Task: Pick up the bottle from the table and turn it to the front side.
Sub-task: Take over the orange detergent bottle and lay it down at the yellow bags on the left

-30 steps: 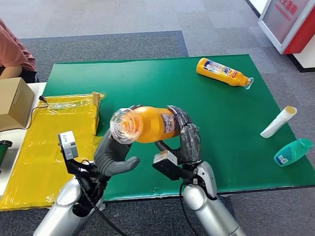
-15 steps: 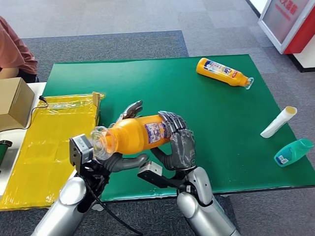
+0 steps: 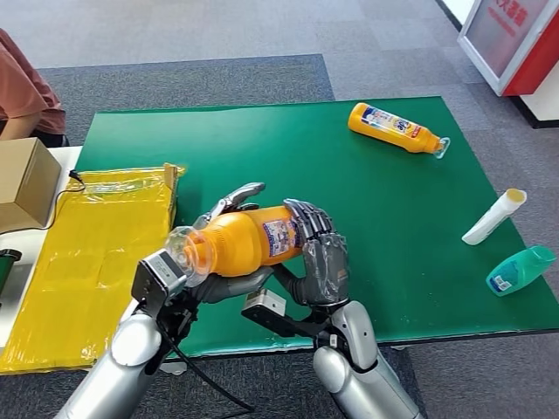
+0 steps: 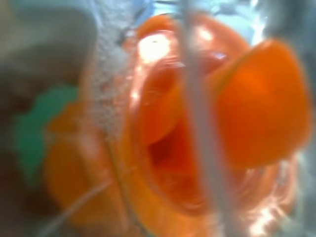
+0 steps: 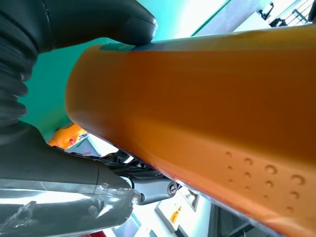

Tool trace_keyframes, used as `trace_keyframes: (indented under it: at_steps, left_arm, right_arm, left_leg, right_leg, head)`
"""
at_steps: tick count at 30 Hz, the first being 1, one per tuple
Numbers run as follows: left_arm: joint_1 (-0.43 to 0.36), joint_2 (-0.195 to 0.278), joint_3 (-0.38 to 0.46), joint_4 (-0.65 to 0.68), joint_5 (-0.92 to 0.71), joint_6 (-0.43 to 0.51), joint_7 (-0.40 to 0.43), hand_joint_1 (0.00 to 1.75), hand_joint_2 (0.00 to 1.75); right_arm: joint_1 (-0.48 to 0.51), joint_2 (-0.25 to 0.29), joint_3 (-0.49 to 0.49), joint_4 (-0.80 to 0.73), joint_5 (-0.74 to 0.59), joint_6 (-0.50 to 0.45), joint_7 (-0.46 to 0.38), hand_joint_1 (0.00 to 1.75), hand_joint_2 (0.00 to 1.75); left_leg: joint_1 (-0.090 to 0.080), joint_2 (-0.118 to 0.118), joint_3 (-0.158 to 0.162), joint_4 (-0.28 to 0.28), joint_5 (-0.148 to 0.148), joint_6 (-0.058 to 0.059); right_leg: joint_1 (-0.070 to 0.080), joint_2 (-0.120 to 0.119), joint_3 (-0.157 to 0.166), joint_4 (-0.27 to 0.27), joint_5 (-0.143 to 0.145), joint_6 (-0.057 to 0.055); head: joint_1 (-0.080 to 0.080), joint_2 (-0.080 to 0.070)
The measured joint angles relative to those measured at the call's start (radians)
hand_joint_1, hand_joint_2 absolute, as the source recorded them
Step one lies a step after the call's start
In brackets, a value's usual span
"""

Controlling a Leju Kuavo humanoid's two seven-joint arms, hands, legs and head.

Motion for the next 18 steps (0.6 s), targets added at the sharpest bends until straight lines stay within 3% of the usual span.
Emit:
trace_keyframes:
  at_steps: [10, 14, 18]
  left_arm:
    - [0.001, -0.001, 0.003, -0.003, 0.034, -0.014, -0.001, 1.75, 1.75]
    - [0.012, -0.003, 0.005, -0.011, 0.018, 0.009, -0.011, 1.75, 1.75]
    - [0.048, -0.003, 0.012, -0.043, -0.143, 0.152, -0.049, 1.75, 1.75]
  right_arm:
    - [0.011, 0.000, 0.001, -0.006, -0.023, -0.004, 0.003, 1.75, 1.75]
    - [0.027, 0.001, -0.002, -0.022, -0.085, 0.015, 0.002, 0.00, 1.75]
    - [0.041, 0.002, -0.029, -0.041, -0.253, 0.102, 0.003, 0.00, 1.75]
  left_leg:
    - [0.000, 0.000, 0.000, 0.000, 0.000, 0.000]
    - [0.000, 0.000, 0.000, 0.000, 0.000, 0.000]
    - [0.000, 0.000, 0.000, 0.000, 0.000, 0.000]
  right_leg:
    - [0.000, 0.000, 0.000, 0.000, 0.000, 0.000]
    - [0.000, 0.000, 0.000, 0.000, 0.000, 0.000]
    - [0.000, 0.000, 0.000, 0.000, 0.000, 0.000]
  head:
    - [0.000, 0.000]
    - [0.000, 0.000]
    - [0.000, 0.000]
